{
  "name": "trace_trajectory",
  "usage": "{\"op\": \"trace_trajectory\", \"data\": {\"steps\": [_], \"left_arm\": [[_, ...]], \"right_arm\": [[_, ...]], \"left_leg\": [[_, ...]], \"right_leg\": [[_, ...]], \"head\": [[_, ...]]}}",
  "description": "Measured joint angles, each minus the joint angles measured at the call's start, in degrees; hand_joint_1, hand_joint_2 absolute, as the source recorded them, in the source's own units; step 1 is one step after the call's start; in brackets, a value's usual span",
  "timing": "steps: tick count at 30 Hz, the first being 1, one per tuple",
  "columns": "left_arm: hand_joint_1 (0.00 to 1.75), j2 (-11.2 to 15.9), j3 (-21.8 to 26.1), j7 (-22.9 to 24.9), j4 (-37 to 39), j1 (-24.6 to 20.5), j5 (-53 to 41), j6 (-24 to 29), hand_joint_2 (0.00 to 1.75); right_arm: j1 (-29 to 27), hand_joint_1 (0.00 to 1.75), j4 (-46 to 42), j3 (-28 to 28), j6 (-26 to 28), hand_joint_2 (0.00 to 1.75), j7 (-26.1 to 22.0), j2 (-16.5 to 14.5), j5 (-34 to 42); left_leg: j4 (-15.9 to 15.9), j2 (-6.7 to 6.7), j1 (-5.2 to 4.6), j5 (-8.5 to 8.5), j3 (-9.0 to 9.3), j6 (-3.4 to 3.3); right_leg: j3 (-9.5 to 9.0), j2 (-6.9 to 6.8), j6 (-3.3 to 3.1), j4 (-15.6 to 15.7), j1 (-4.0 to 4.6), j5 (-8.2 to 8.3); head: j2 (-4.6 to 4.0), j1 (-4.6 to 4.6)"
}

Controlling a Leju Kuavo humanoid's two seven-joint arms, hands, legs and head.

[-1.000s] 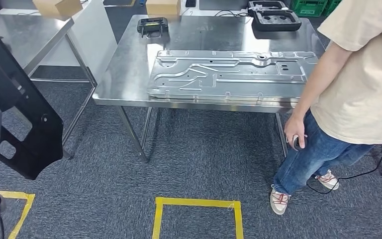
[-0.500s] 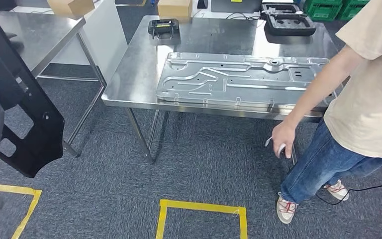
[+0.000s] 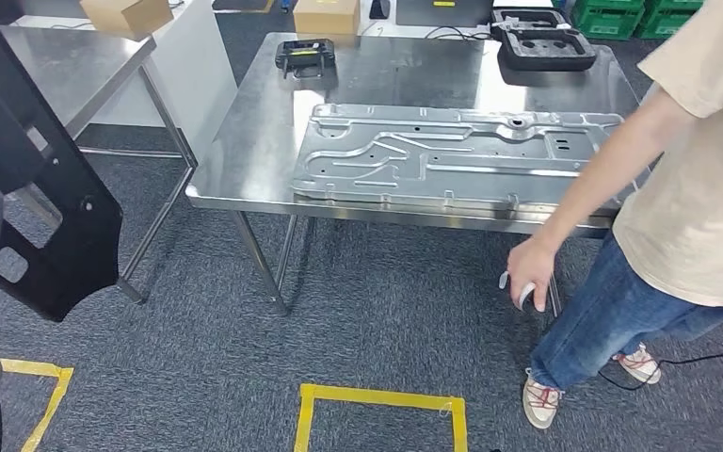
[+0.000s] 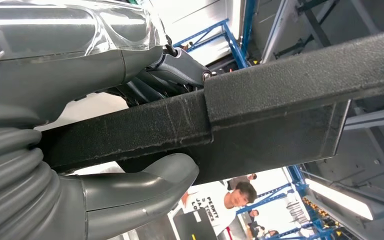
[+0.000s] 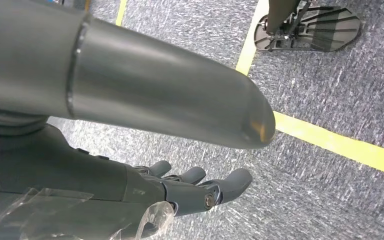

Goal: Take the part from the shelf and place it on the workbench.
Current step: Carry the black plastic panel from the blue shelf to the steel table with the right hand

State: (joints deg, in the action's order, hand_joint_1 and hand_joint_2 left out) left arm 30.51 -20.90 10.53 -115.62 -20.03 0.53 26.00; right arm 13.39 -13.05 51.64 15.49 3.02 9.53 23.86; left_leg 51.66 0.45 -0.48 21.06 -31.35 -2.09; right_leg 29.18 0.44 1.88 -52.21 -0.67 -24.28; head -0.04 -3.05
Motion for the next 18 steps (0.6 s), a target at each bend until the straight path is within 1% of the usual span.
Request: {"op": "trace_trajectory", "data": {"steps": [2,3,4,5,6,7,8,9,10,11,12,13,14,15,17,18], "left_arm": [[1.75,0.0,-0.07,0.0,0.01,-0.15,0.08,-0.11,1.75],[1.75,0.0,-0.13,0.0,0.01,-0.34,0.11,-0.18,1.75],[1.75,-0.01,-0.2,0.0,0.02,-0.53,0.12,-0.3,1.75],[1.75,-0.01,-0.3,0.0,0.05,-0.69,0.13,-0.48,1.75],[1.75,-0.02,-0.44,0.0,0.09,-0.79,0.14,-0.68,1.75],[1.75,-0.03,-0.62,0.0,0.16,-0.81,0.15,-0.85,1.75],[1.75,-0.04,-0.82,0.0,0.23,-0.81,0.16,-0.96,1.75],[1.75,-0.05,-1.02,0.0,0.28,-0.83,0.16,-0.99,1.75],[1.75,-0.06,-1.17,0.0,0.32,-0.89,0.17,-1.02,1.75],[1.75,-0.07,-1.29,0.0,0.32,-1.02,0.19,-1.07,1.75],[1.75,-0.07,-1.39,0.0,0.33,-1.3,0.23,-1.18,1.75],[1.75,-0.07,-1.46,0.0,0.33,-1.68,0.27,-1.41,1.75],[1.75,-0.07,-1.56,0.01,0.32,-2.16,0.32,-1.7,1.75],[1.75,-0.07,-1.68,0.02,0.32,-2.63,0.34,-1.99,1.75],[1.75,-0.05,-1.91,0.25,0.3,-3.43,0.44,-2.55,1.75],[1.75,-0.04,-1.99,0.39,0.27,-3.74,0.51,-2.75,1.75]], "right_arm": [[0.26,0.0,0.0,0.03,0.09,0.0,0.46,0.56,-0.25],[0.36,0.0,0.0,0.04,0.08,0.0,0.71,0.79,-0.39],[0.44,0.0,-0.01,0.06,0.05,0.0,0.86,1.02,-0.54],[0.45,0.0,-0.01,0.08,0.0,0.0,0.97,1.17,-0.68],[0.48,0.0,-0.02,0.11,-0.1,0.0,1.05,1.27,-0.83],[0.49,0.0,-0.02,0.18,-0.23,0.0,1.11,1.37,-1.0],[0.5,0.0,-0.02,0.27,-0.42,0.0,1.24,1.43,-1.25],[0.49,0.0,-0.01,0.38,-0.62,0.0,1.39,1.47,-1.49],[0.48,0.0,-0.01,0.48,-0.78,0.0,1.54,1.51,-1.74],[0.47,0.0,-0.01,0.59,-0.91,0.0,1.68,1.53,-1.98],[0.48,0.0,-0.01,0.73,-1.04,0.0,1.75,1.53,-2.14],[0.49,0.0,-0.02,0.84,-1.19,0.0,1.84,1.51,-2.27],[0.52,0.0,-0.02,0.95,-1.38,0.0,1.95,1.43,-2.38],[0.57,0.0,-0.02,1.03,-1.61,0.0,2.04,1.32,-2.52],[0.76,0.0,-0.05,1.22,-1.93,0.0,2.19,0.95,-2.72],[0.86,0.0,-0.08,1.33,-2.03,0.0,2.19,0.76,-2.8]], "left_leg": [[-0.38,-0.25,0.16,-0.08,0.39,-0.47],[-0.64,-0.34,0.31,-0.15,0.68,-0.75],[-0.89,-0.38,0.49,-0.22,1.0,-1.02],[-0.97,-0.38,0.52,-0.15,1.18,-1.23],[-0.95,-0.38,0.51,-0.02,1.27,-1.43],[-0.94,-0.42,0.48,0.13,1.37,-1.52],[-0.92,-0.5,0.47,0.32,1.51,-1.54],[-0.89,-0.62,0.5,0.56,1.75,-1.48],[-0.85,-0.75,0.56,0.86,2.11,-1.31],[-0.79,-0.86,0.63,1.22,2.53,-1.08],[-0.6,-0.92,0.55,1.7,2.83,-0.75],[-0.47,-0.96,0.47,2.15,3.07,-0.44],[-0.4,-0.98,0.35,2.54,3.23,-0.14],[-0.39,-1.0,0.26,2.84,3.3,0.11],[-0.22,-0.97,0.43,3.34,3.49,0.52],[0.86,-0.91,0.54,4.0,3.1,0.8]], "right_leg": [[-0.18,-0.12,0.59,-0.11,-0.03,-0.44],[0.28,-0.17,0.83,-1.33,-0.03,-1.24],[1.44,-0.18,1.02,-3.89,0.0,-2.62],[3.36,-0.16,1.13,-7.75,-0.06,-4.39],[5.9,-0.17,1.23,-12.32,-0.05,-6.23],[8.28,-0.17,1.35,-16.24,-0.06,-7.37],[9.91,-0.17,1.44,-18.38,-0.08,-7.44],[10.33,-0.18,1.52,-18.08,-0.12,-6.27],[9.49,-0.17,1.57,-15.31,-0.18,-4.08],[7.76,-0.16,1.61,-10.99,-0.27,-1.45],[5.82,-0.13,1.61,-6.41,-0.36,0.76],[4.34,-0.06,1.44,-3.03,-0.43,2.18],[3.48,-0.01,1.17,-1.09,-0.42,2.74],[3.18,0.03,0.81,-0.42,-0.34,2.68],[3.07,0.01,0.0,-0.48,-0.32,2.41],[2.93,-0.03,-0.33,-0.44,-0.37,2.32]], "head": [[0.0,0.03],[0.0,0.06],[0.0,0.1],[0.0,0.14],[0.0,0.17],[0.0,0.19],[0.0,0.19],[0.0,0.19],[0.0,0.19],[0.0,0.19],[0.0,0.19],[0.0,0.19],[0.0,0.16],[0.0,0.15],[0.0,0.12],[0.0,0.1]]}}
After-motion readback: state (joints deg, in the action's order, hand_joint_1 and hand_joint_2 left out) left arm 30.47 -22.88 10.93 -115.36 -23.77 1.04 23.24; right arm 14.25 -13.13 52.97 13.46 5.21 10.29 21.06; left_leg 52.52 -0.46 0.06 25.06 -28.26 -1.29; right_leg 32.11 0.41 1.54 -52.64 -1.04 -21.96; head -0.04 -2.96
